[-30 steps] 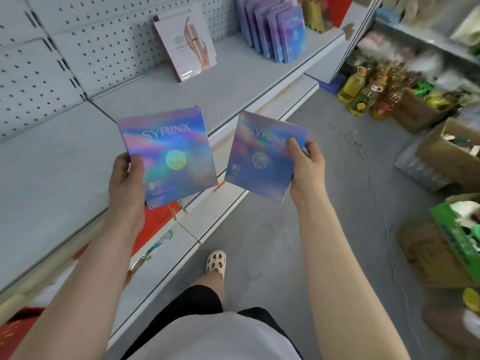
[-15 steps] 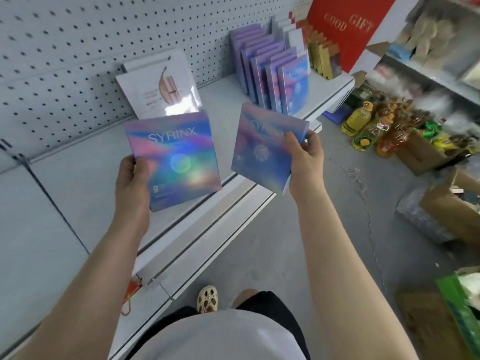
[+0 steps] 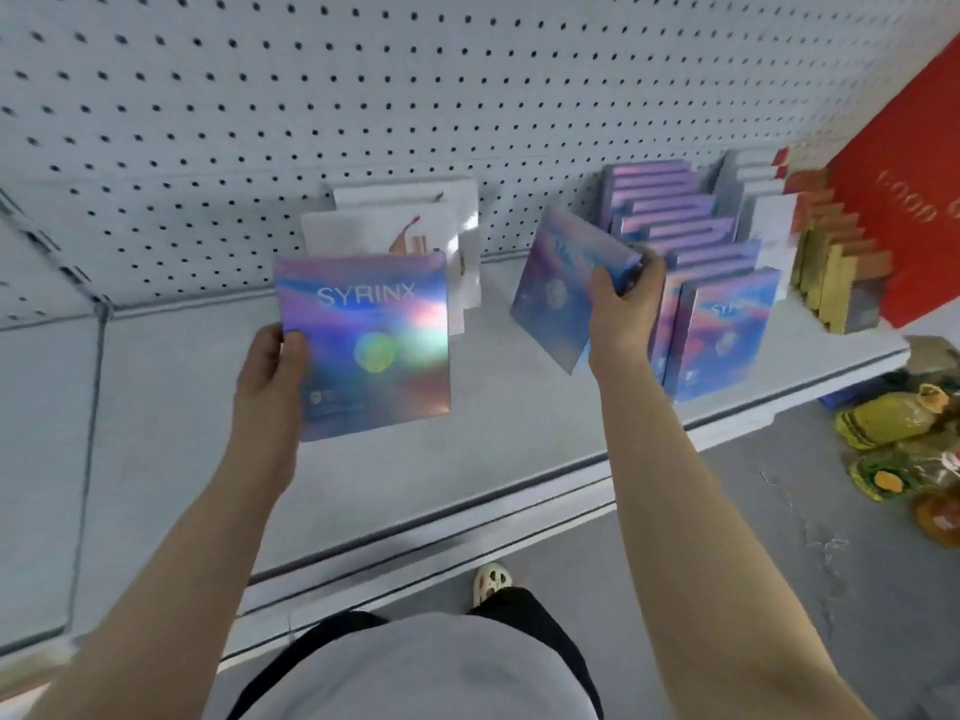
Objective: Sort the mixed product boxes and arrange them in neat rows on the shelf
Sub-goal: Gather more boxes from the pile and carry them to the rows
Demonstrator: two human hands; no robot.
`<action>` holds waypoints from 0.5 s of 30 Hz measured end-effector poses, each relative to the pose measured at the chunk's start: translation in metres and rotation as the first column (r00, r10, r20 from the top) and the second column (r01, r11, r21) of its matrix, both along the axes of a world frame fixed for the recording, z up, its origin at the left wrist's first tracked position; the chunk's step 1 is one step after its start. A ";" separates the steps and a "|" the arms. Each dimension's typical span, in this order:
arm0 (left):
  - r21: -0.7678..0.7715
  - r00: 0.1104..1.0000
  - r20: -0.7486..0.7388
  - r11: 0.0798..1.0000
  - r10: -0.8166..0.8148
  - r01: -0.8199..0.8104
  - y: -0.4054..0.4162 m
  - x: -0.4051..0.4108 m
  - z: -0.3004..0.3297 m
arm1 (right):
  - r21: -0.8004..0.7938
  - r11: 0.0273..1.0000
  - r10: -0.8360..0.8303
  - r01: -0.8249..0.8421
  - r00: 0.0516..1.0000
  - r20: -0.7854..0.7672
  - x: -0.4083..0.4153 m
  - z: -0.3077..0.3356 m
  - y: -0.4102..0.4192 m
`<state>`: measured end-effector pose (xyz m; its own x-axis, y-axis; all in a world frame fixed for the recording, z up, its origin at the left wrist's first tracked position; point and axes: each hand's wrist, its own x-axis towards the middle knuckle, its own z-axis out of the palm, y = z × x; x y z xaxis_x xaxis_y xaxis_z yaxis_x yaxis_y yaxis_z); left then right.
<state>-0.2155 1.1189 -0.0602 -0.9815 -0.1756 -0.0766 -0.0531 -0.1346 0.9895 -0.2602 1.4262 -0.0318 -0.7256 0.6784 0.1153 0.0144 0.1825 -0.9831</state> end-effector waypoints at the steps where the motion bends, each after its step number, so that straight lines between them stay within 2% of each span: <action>1: -0.006 0.999 -0.003 0.999 0.035 -0.035 0.010 -0.001 0.002 | 0.040 0.998 0.052 -0.053 0.998 0.022 -0.012 0.003 0.009; 3: -0.011 0.997 -0.004 0.997 0.075 -0.075 0.029 -0.004 0.005 | 0.196 0.963 0.170 -0.185 0.981 0.090 -0.034 0.011 0.030; 4: -0.010 0.996 0.001 0.996 0.084 -0.084 0.038 -0.006 0.007 | 0.309 0.913 0.228 -0.265 0.962 0.152 -0.045 0.016 0.040; 6: -0.010 0.994 0.014 0.994 0.109 -0.109 0.055 -0.009 0.008 | 0.537 0.738 0.287 -0.408 0.911 0.298 -0.068 0.026 0.056; 8: -0.013 0.991 0.015 0.991 0.132 -0.132 0.072 -0.010 0.010 | 0.677 0.567 0.272 -0.469 0.882 0.384 -0.090 0.034 0.066; 10: -0.007 0.989 0.007 0.989 0.148 -0.148 0.086 -0.010 0.011 | 0.743 0.458 0.250 -0.488 0.873 0.420 -0.110 0.038 0.072; 15: -0.031 0.989 0.008 0.989 0.146 -0.145 0.108 -0.003 0.011 | 0.774 0.342 0.226 -0.533 0.846 0.483 -0.151 0.039 0.087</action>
